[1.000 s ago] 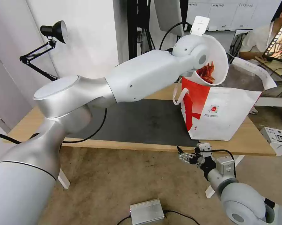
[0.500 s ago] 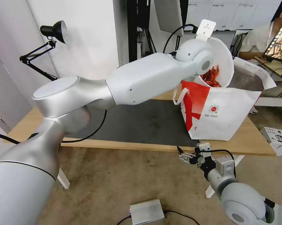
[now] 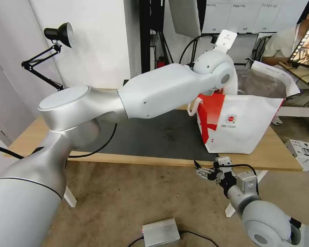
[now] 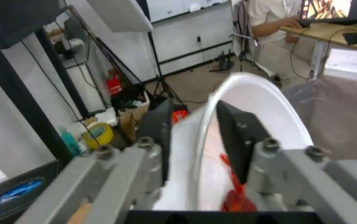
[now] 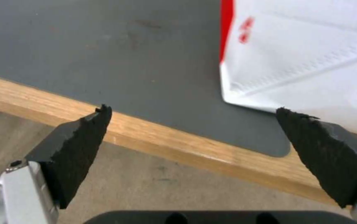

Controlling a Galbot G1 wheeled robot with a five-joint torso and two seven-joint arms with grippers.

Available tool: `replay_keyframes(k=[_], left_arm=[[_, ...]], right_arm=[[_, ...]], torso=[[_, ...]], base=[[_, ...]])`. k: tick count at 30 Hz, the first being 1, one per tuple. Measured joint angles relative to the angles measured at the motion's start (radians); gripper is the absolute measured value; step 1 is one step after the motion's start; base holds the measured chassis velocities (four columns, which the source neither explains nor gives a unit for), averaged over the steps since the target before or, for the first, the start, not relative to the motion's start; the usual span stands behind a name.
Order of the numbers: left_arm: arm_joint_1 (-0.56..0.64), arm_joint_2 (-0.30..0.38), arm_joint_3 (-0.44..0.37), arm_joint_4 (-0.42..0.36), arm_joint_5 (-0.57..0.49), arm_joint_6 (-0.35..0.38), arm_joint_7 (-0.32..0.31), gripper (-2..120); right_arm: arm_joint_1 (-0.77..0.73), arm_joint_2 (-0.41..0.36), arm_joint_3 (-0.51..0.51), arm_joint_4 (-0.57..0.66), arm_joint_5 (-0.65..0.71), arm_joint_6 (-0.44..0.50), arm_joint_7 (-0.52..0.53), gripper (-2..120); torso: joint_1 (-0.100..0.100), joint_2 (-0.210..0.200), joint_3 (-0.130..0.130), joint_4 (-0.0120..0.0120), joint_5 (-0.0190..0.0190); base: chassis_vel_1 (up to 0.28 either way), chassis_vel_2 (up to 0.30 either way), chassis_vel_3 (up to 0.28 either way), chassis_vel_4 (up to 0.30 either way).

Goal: Pick up the trash from the table and place it into the takeout bag.

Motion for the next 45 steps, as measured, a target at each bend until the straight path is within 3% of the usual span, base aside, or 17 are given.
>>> replay_keyframes(k=[5,16,22,28,31,32,36,38,45], left_arm=[[-0.005,-0.001,-0.001,-0.009,-0.001,-0.002,-0.002,55],[-0.016,-0.001,-0.006,-0.021,-0.007,-0.002,-0.012,96],[-0.009,0.006,-0.03,-0.035,-0.007,-0.002,-0.021,100],[-0.003,0.088,-0.038,-0.111,-0.007,-0.013,-0.022,100],[0.008,0.192,-0.04,-0.196,-0.008,-0.026,-0.024,100],[0.008,0.192,-0.04,-0.196,-0.008,-0.026,-0.024,100],[0.044,0.303,-0.053,-0.298,-0.015,-0.038,-0.03,100],[0.047,0.308,-0.054,-0.301,-0.015,-0.038,-0.032,100],[0.136,0.418,-0.094,-0.411,-0.023,-0.039,-0.073,100]], right_arm=[[0.0,0.0,0.0,0.0,0.0,0.0,0.0,100],[0.0,0.0,0.0,0.0,0.0,0.0,0.0,100],[0.0,0.0,0.0,0.0,0.0,0.0,0.0,100],[0.0,0.0,0.0,0.0,0.0,0.0,0.0,100],[0.0,0.0,0.0,0.0,0.0,0.0,0.0,100],[0.0,0.0,0.0,0.0,0.0,0.0,0.0,100],[0.0,0.0,0.0,0.0,0.0,0.0,0.0,100],[0.0,0.0,0.0,0.0,0.0,0.0,0.0,100],[0.0,0.0,0.0,0.0,0.0,0.0,0.0,100]], torso=[[0.0,0.0,0.0,-0.0001,0.0],[0.0,0.0,0.0,0.0,0.0],[0.0,0.0,0.0,-0.0002,0.0],[0.0,0.0,0.0,-0.0002,0.0],[0.0,0.0,0.0,0.0,-0.0001],[0.0,0.0,0.0,0.0,-0.0001],[0.0,0.0,0.0,0.0002,-0.0005],[0.0,0.0,0.0,0.0001,-0.0005],[0.0,0.0,0.0,-0.0001,-0.0002]], base=[[0.0,0.0,0.0,0.0],[0.0,0.0,0.0,0.0],[0.0,0.0,0.0,0.0],[0.0,0.0,0.0,0.0],[0.0,0.0,0.0,0.0],[0.0,0.0,0.0,0.0],[0.0,0.0,0.0,0.0],[0.0,0.0,0.0,0.0],[0.0,0.0,0.0,0.0]])
